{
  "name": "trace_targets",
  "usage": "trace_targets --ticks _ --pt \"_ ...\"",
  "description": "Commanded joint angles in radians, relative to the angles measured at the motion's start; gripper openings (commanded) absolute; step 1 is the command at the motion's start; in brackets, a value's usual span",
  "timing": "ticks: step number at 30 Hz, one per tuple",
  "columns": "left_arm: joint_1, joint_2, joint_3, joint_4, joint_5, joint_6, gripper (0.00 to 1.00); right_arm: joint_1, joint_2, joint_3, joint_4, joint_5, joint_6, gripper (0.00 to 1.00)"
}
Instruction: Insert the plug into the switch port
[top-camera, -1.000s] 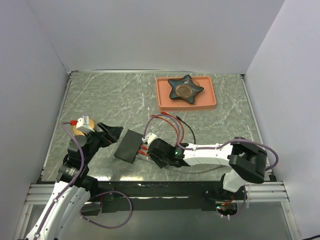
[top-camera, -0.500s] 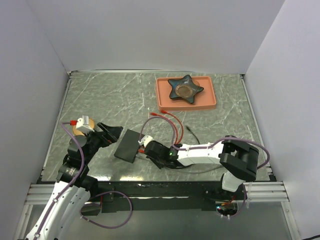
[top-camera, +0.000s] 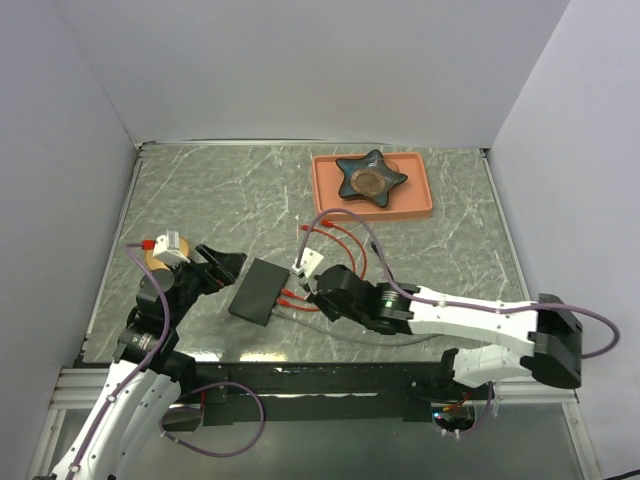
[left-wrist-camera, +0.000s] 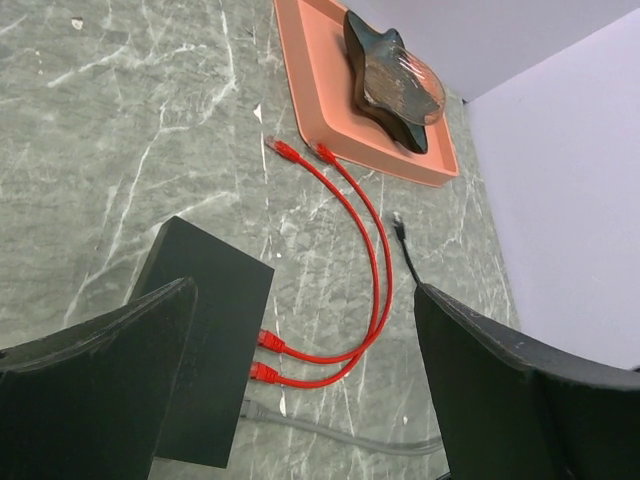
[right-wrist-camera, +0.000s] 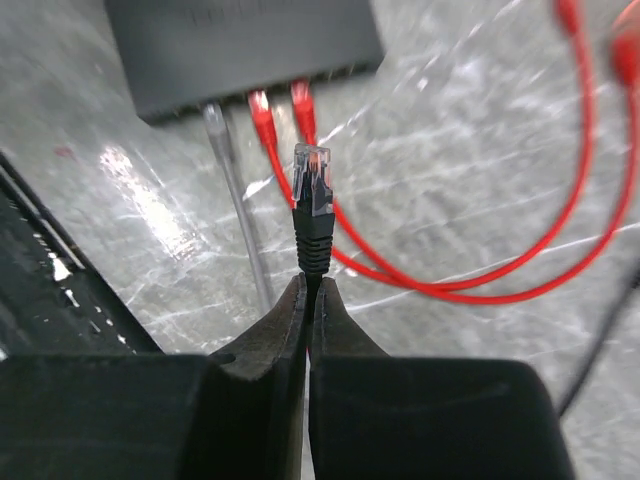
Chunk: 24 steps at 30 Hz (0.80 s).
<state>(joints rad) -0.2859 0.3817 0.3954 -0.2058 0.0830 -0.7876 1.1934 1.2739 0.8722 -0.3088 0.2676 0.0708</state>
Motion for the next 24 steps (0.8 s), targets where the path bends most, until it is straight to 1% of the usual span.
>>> trace_targets --ticks 1,3,4,5,7,8,9,10,11,12,13,14,15,16,17,19,20,24 --pt "-0.002 0.011 0.010 0.068 0.076 -0.004 0.97 -0.012 -0.103 0.013 0.007 -0.019 -0.101 0.00" --pt "-0.002 0.013 0.003 0.106 0.118 0.017 0.97 -0.026 -0.122 0.004 0.023 -0.097 -0.114 0.00" --pt "-0.002 0.016 0.003 0.123 0.173 0.028 0.98 -0.029 -0.131 0.002 0.031 -0.125 -0.127 0.00" --pt "-0.002 0.019 -0.003 0.141 0.204 0.042 0.98 -0.032 -0.133 0.002 0.039 -0.183 -0.135 0.00" --pt "-0.002 0.031 -0.007 0.196 0.262 0.048 0.99 -0.047 -0.131 0.011 0.040 -0.243 -0.149 0.00" --pt "-0.002 0.032 -0.015 0.224 0.344 0.047 0.99 -0.055 -0.133 0.011 0.054 -0.299 -0.157 0.00" --pt "-0.002 0.033 -0.026 0.252 0.386 0.042 0.98 -0.064 -0.133 0.008 0.063 -0.418 -0.160 0.00" --pt "-0.002 0.034 -0.036 0.316 0.434 0.039 0.98 -0.086 -0.134 0.004 0.080 -0.477 -0.164 0.00" --pt "-0.002 0.033 -0.049 0.334 0.490 0.037 0.98 -0.098 -0.134 -0.001 0.098 -0.534 -0.166 0.00" --pt "-0.002 0.033 -0.055 0.357 0.518 0.036 0.97 -0.112 -0.139 -0.007 0.111 -0.635 -0.166 0.00" --pt "-0.004 0.031 -0.062 0.409 0.543 0.030 0.97 -0.148 -0.142 -0.009 0.120 -0.684 -0.154 0.00" --pt "-0.004 0.034 -0.075 0.442 0.598 0.013 0.96 -0.173 -0.146 -0.010 0.128 -0.750 -0.146 0.00" --pt "-0.004 0.039 -0.076 0.465 0.624 0.007 0.95 -0.196 -0.157 -0.018 0.154 -0.857 -0.135 0.00" --pt "-0.006 0.048 -0.078 0.482 0.645 -0.001 0.94 -0.219 -0.163 -0.025 0.174 -0.916 -0.112 0.00" --pt "-0.009 0.052 -0.082 0.514 0.667 -0.018 0.93 -0.262 -0.166 -0.032 0.195 -0.947 -0.097 0.00" --pt "-0.036 0.057 -0.082 0.523 0.669 -0.021 0.92 -0.296 -0.177 -0.047 0.247 -1.011 -0.072 0.00" --pt "-0.048 0.059 -0.078 0.511 0.658 -0.007 0.92 -0.320 -0.177 -0.050 0.261 -1.015 -0.046 0.00" --pt "-0.127 0.115 -0.046 0.473 0.592 0.027 0.90 -0.347 -0.157 -0.024 0.266 -0.995 -0.014 0.00"
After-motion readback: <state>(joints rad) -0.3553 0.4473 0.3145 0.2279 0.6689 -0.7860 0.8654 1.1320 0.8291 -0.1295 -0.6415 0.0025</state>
